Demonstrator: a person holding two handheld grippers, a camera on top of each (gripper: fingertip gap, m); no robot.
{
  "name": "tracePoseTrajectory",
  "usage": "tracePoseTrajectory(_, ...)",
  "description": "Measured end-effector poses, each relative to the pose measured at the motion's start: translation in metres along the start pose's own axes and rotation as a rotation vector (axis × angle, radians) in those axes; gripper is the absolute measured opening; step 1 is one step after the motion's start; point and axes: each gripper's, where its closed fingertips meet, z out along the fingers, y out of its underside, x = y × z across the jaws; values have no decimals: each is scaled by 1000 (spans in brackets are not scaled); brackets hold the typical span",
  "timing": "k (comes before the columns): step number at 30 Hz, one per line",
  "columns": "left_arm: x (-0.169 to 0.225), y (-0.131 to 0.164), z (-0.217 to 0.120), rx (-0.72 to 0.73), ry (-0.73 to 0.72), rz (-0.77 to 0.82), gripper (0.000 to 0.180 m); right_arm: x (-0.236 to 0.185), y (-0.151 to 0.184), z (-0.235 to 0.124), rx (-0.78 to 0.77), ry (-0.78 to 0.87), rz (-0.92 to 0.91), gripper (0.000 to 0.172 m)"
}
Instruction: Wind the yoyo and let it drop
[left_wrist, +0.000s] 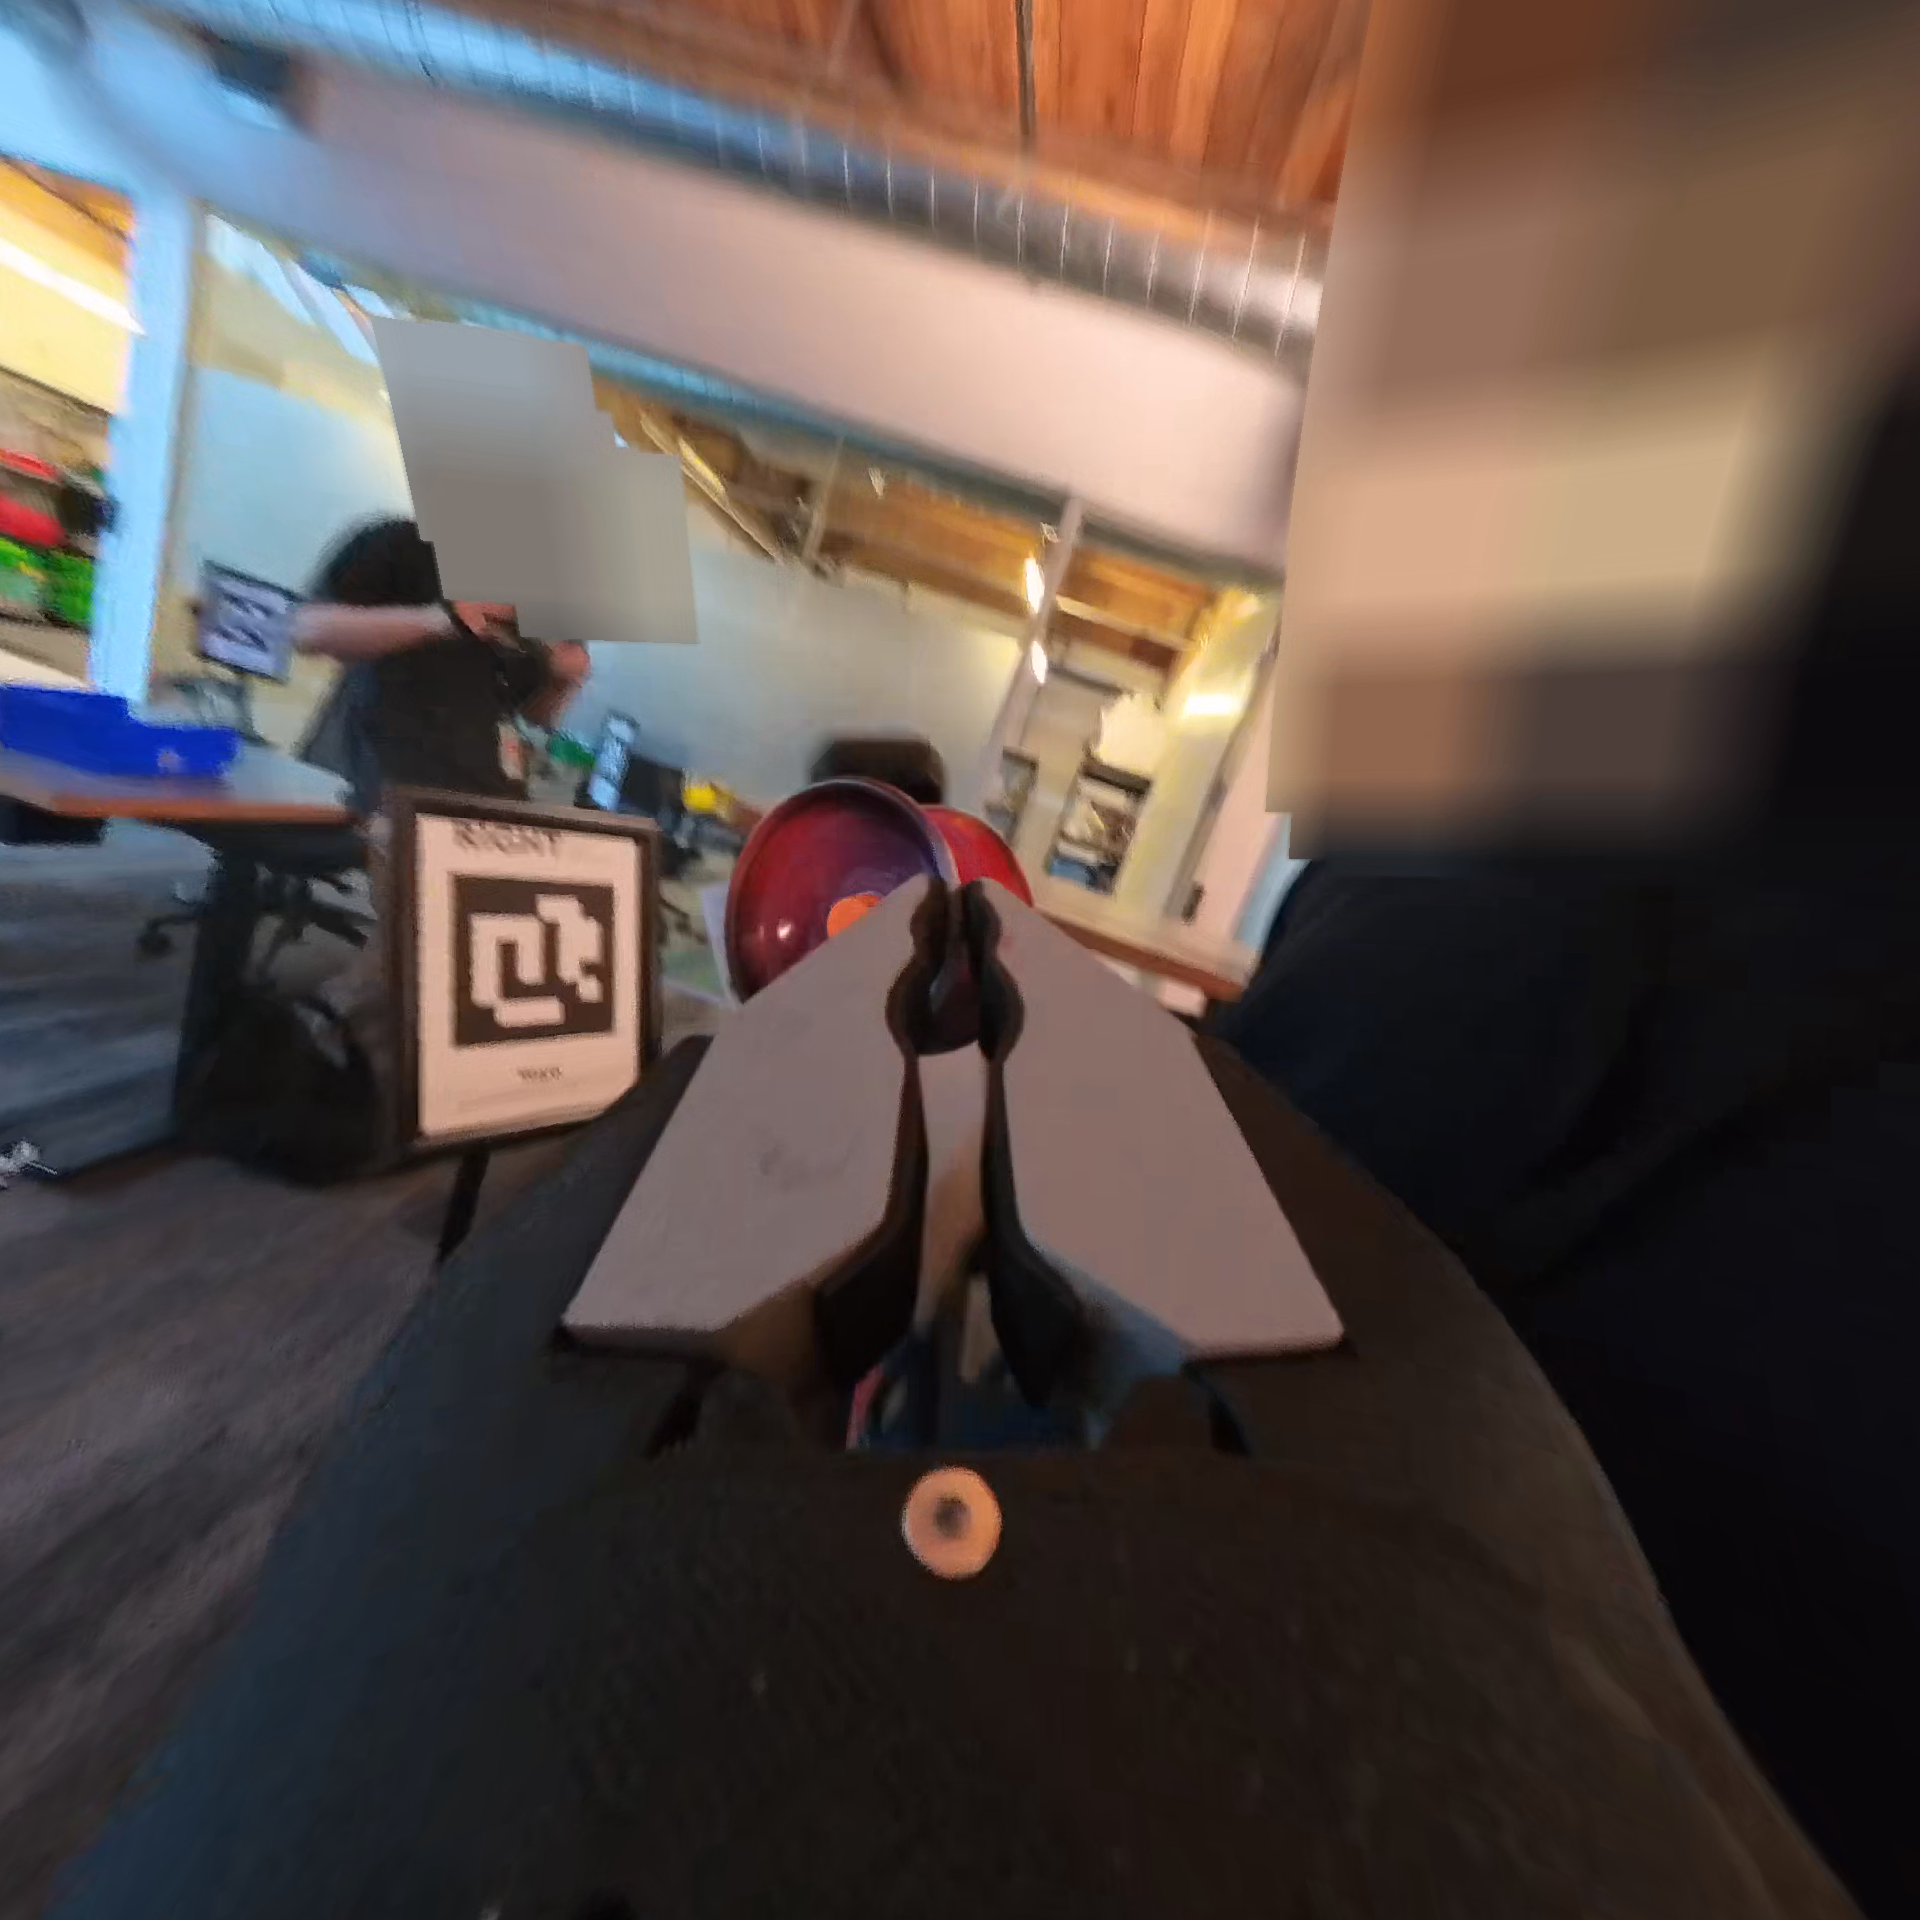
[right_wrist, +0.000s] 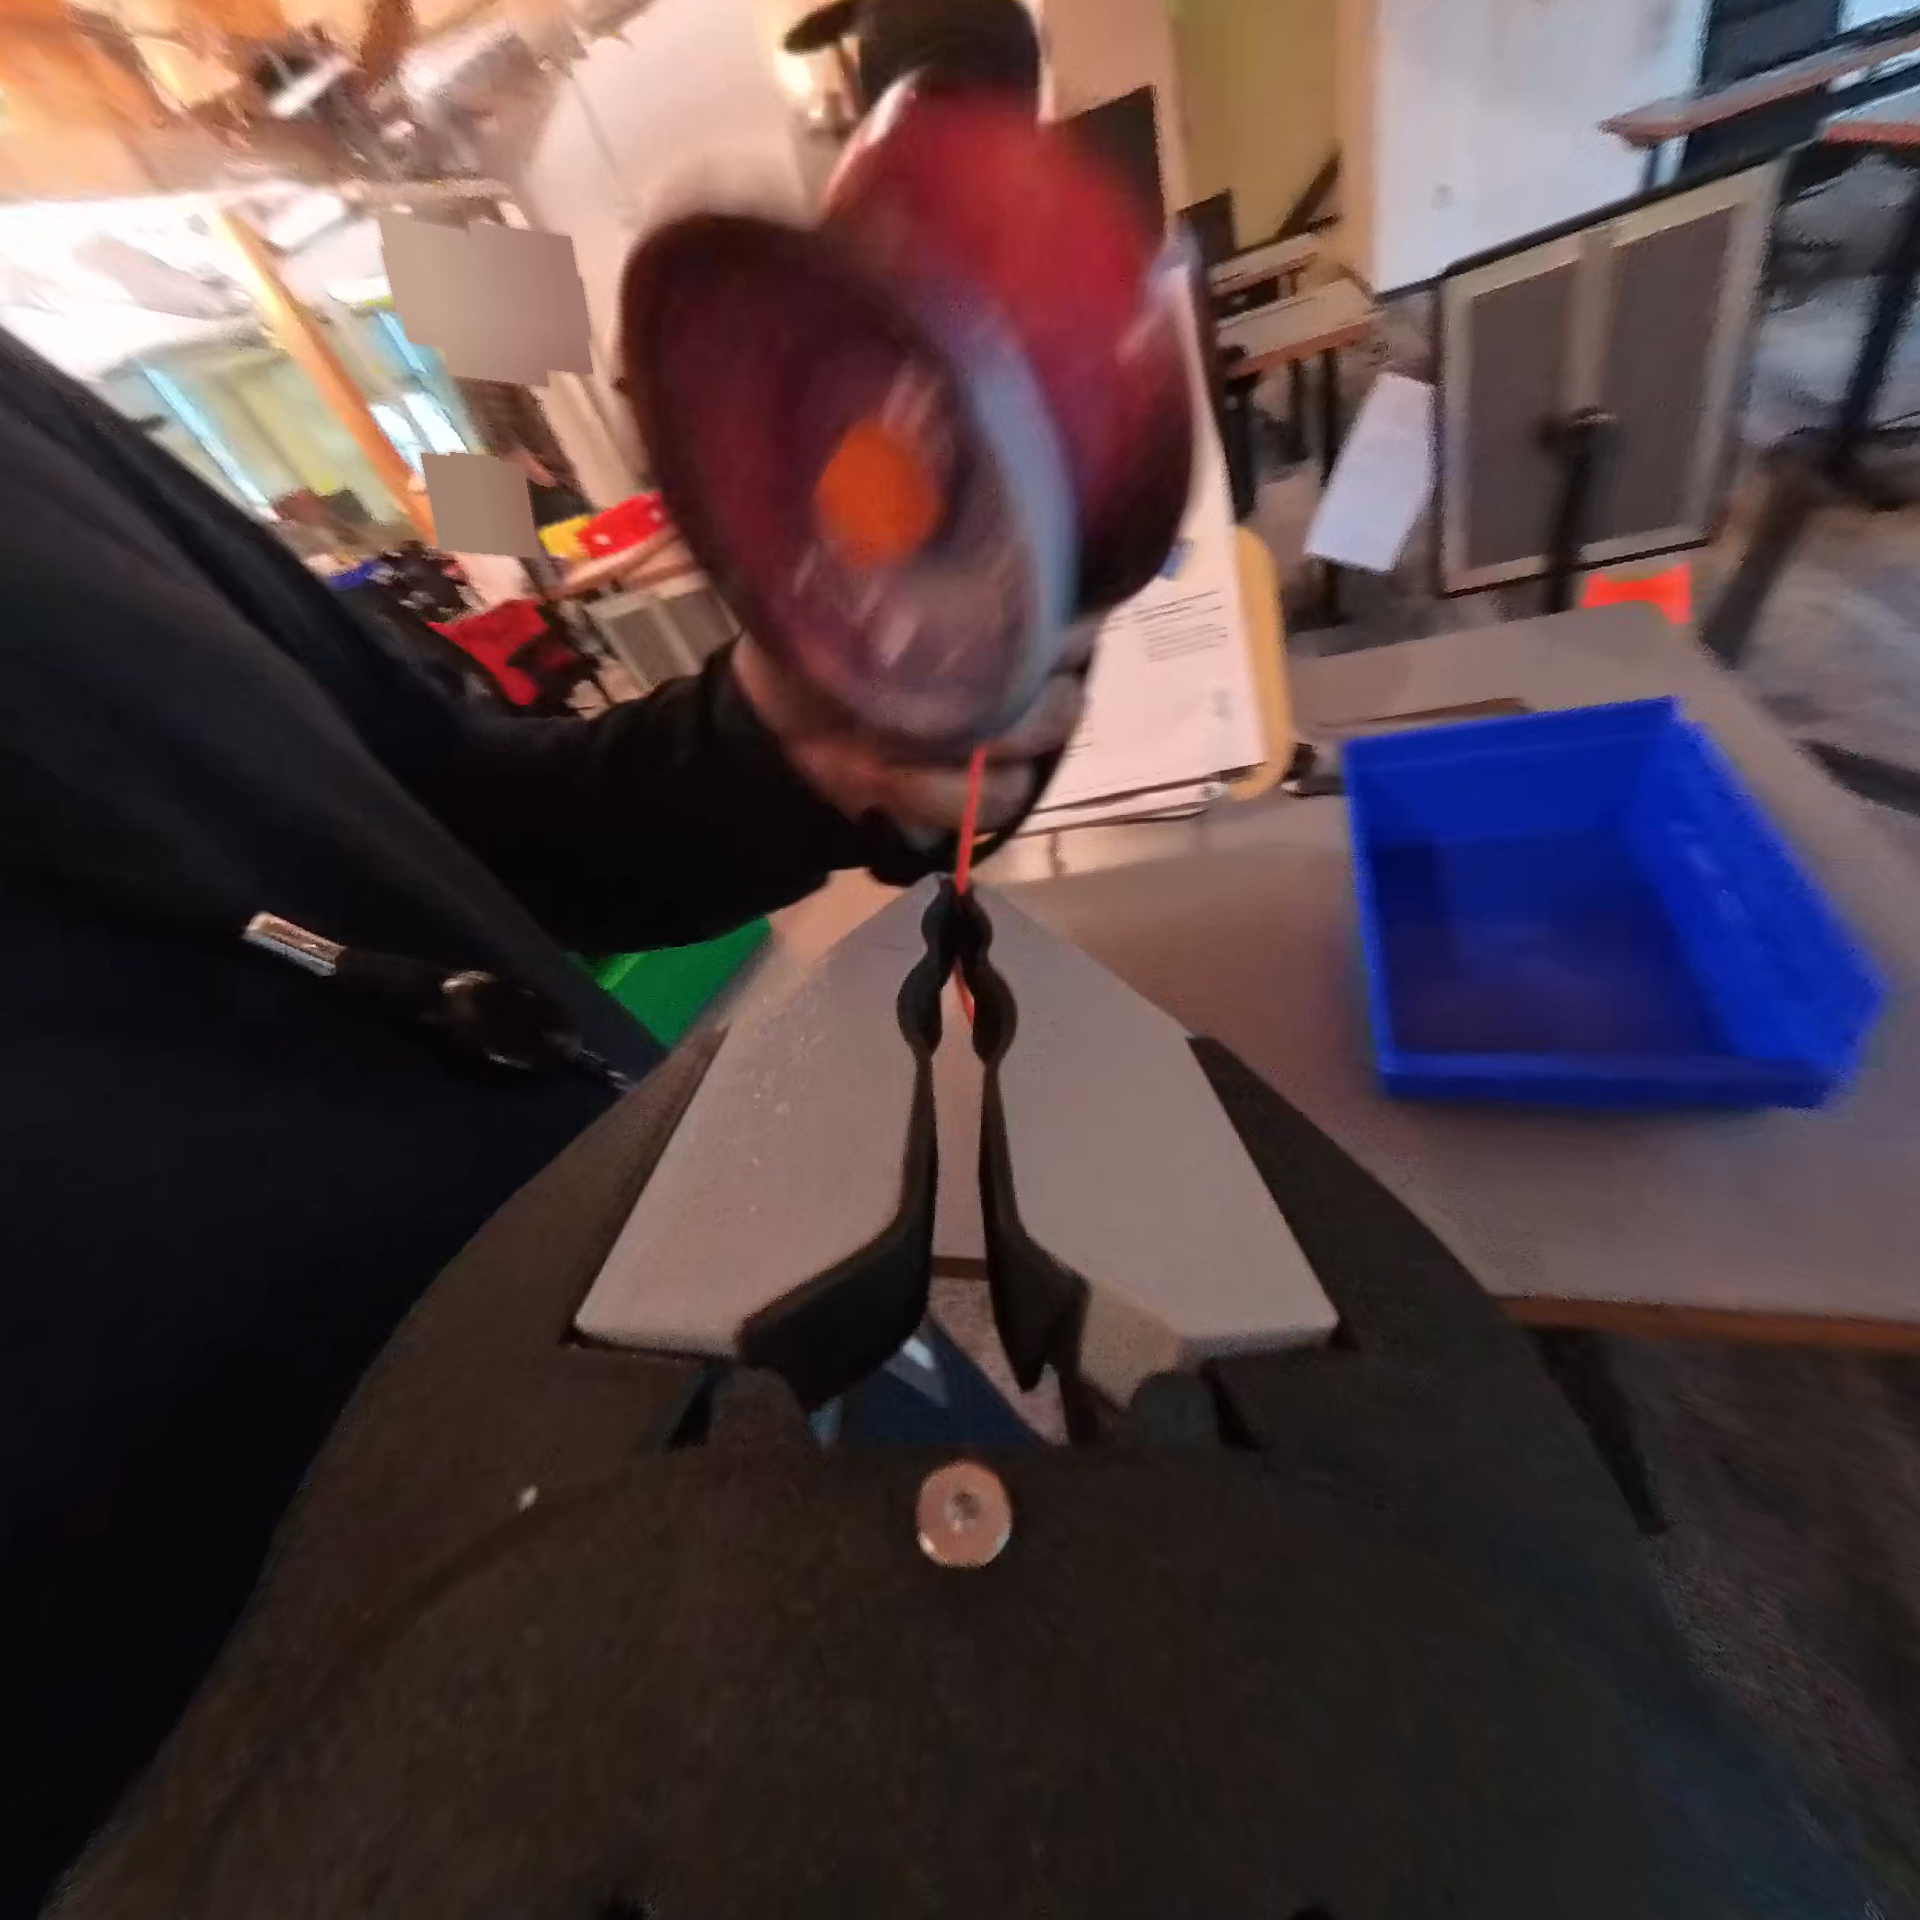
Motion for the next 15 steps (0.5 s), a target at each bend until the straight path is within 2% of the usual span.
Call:
tracePoseTrajectory(2,-25,-7,-8,27,-159,28,1,-18,11,12,-45,-53,-3,0)
tracePoseTrajectory(4,-58,14,-19,-126,-365,109,1,-26,14,14,-101,-48,-66,0)
tracePoseTrajectory(7,-72,49,-25,-343,-465,205,0,-22,0,0,-153,24,-183,0)
tracePoseTrajectory(11,-70,91,-23,-550,-444,236,1,17,-25,-34,-232,237,-329,0)
tracePoseTrajectory(15,-42,103,-5,-517,-252,82,1,61,-29,-66,-281,385,-341,0)
